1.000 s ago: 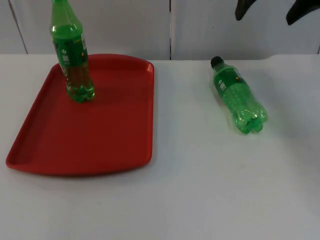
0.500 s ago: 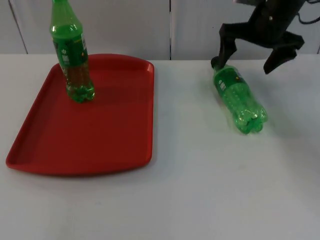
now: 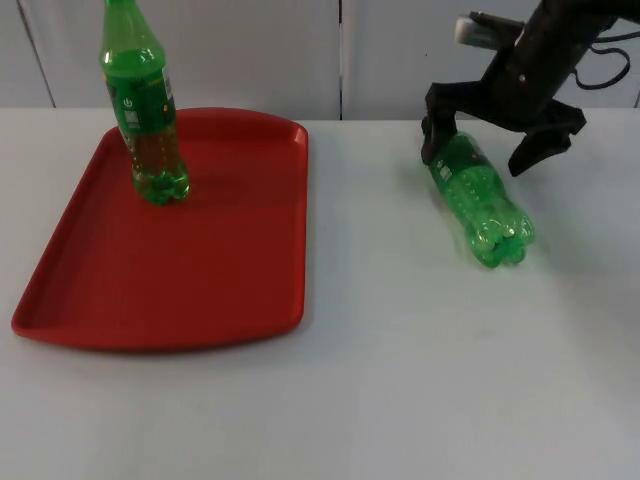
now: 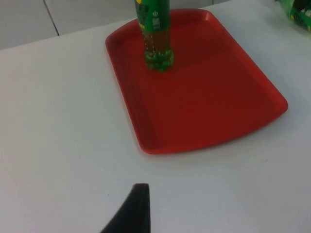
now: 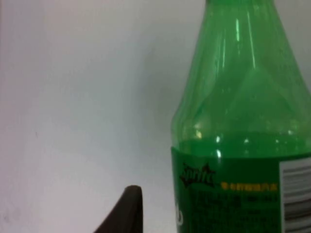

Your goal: Place the bottle upright on the tray.

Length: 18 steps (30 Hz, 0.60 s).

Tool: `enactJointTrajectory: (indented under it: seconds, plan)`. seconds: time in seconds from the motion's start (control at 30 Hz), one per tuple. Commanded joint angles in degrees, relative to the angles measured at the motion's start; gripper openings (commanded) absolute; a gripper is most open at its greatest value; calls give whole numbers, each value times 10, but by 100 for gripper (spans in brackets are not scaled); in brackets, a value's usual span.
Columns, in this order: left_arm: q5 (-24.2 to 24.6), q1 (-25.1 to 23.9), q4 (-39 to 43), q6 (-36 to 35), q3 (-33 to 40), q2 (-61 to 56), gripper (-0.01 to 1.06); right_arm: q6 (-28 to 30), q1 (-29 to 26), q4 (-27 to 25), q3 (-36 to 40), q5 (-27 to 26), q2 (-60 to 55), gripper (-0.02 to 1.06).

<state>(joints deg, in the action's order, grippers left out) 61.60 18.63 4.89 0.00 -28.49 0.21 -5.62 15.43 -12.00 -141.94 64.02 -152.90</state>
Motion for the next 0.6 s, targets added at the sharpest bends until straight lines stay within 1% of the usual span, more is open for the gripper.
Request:
enactJointTrajectory:
  seconds: [0.0,0.1,0.23,0.3,0.37,0.57]
  plan:
    - [-2,4,3,-3,3,-2,105,5,6,-1,-3,-9,-10,104]
    - [-2,4,3,-3,3,-2,105,5,12,-1,-3,-12,-15,104]
    - [-2,4,3,-3,3,-2,105,5,20,0,-3,-29,-18,103]
    - [-2,4,3,-3,3,-2,105,4,25,3,-3,-47,-18,101]
    - [-2,4,3,-3,3,-2,105,-3,25,11,-3,-54,-18,99]
    - [-2,4,3,-3,3,-2,105,-6,25,13,-3,-55,-18,99]
